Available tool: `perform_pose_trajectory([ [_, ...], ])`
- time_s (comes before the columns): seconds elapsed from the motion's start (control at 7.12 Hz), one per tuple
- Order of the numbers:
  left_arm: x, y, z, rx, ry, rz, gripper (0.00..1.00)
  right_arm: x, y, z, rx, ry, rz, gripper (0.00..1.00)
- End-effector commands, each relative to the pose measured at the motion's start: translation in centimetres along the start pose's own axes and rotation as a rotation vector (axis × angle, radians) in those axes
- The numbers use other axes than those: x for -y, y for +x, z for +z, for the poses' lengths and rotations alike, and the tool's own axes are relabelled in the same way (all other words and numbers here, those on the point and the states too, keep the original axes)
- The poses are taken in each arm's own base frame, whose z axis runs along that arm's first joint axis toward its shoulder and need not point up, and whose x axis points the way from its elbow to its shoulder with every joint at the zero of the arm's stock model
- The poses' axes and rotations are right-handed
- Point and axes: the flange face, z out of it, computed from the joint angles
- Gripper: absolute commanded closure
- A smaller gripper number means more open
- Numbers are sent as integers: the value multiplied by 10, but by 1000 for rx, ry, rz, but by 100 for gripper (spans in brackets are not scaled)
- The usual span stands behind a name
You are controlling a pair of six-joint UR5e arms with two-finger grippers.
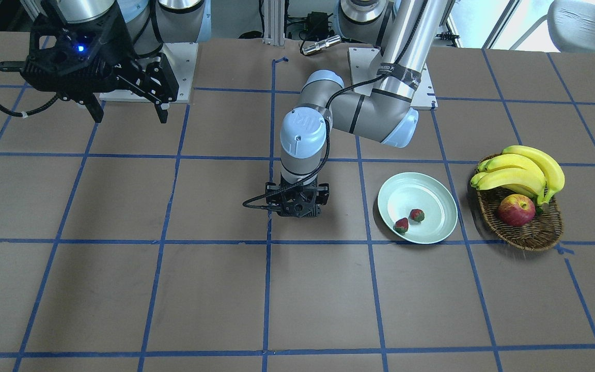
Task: Collect all strawberries into plate
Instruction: 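Grasp the last strawberry at the table center with the left gripper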
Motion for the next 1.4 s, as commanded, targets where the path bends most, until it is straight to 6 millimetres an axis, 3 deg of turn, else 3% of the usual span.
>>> perform_pose_trajectory([
  [0.0, 0, 0, 2, 3, -2, 7, 57, 0, 2, 0, -8, 5, -1, 0],
  [0.28, 1, 0, -4, -1, 10, 11, 92, 0, 3, -2, -7, 10, 3, 0],
  [0.42, 2, 0, -6, -3, 15, 29, 100, 0, 1, -1, -1, 8, 3, 0],
  [0.56, 15, -8, -28, -16, 59, 70, 100, -1, 0, -1, 4, 8, 2, 0],
  [0.7, 47, -54, -56, -21, 73, 14, 100, -1, 1, -1, 1, 6, -6, 0],
  [0.84, 62, -95, -77, -11, 47, 49, 100, -1, 1, -1, -7, 7, -27, 0],
  [0.98, 70, -124, -99, 6, 27, 78, 100, 0, 3, -1, -10, 7, -24, 0],
  [1.12, 80, -173, -118, 41, -4, 64, 100, 0, 2, -1, -10, 8, -21, 0],
  [1.26, 84, -213, -118, 42, -21, 34, 100, -3, 2, -3, -11, 12, -23, 0],
])
